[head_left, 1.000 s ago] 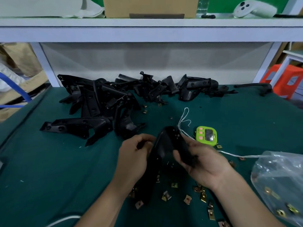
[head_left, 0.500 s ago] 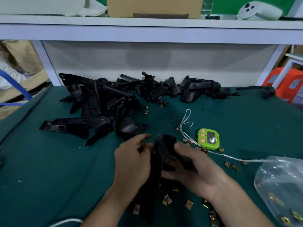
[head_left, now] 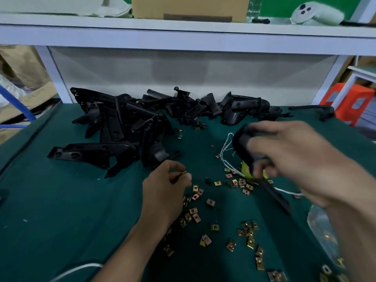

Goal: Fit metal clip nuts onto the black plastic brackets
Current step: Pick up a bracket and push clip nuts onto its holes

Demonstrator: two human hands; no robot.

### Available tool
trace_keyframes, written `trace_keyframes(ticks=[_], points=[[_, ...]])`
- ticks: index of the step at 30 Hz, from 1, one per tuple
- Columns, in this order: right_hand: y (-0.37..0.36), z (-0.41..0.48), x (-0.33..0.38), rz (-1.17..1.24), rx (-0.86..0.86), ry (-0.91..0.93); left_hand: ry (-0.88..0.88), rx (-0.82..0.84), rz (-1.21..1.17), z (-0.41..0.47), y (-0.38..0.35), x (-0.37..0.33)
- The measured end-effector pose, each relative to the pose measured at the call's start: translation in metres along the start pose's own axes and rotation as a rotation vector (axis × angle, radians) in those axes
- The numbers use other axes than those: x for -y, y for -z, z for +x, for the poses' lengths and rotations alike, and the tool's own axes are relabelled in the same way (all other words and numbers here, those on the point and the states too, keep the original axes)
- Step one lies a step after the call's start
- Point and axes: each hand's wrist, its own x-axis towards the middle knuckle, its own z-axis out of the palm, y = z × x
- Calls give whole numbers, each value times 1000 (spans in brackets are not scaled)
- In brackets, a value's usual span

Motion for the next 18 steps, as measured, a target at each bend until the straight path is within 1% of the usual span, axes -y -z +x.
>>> trace_keyframes(ticks=[2,3,6,8,9,10,11,12,13,14,16,18], points=[[-24,-6,-5,-276,22,38,-4,10,-2,-1,1,-1],[-38,-10,-11,-358,22,32,-11,6,14,-2,1,-1],[-76,-24,-32,-422,116,-39,-56,-47,111,0,4,-3],[-84,-26,-44,-441,157,-32,-93,-59,116,3,6,-2],[-83,-25,-47,-469,130,-6,-100,-46,86,4,6,0],[-80,-22,-50,-494,65,30,-107,-22,46,4,6,1],[-76,-18,-53,-499,-35,72,-114,6,-1,5,5,2],[-74,-14,-56,-456,-134,127,-119,35,-49,5,5,3],[-73,-10,-58,-368,-179,183,-123,67,-90,5,4,2],[-74,-7,-60,-254,-158,218,-134,105,-119,3,3,2],[-79,-4,-63,-41,-23,218,-158,190,-147,1,0,0],[-84,-4,-67,63,27,200,-179,264,-165,0,-1,-1]])
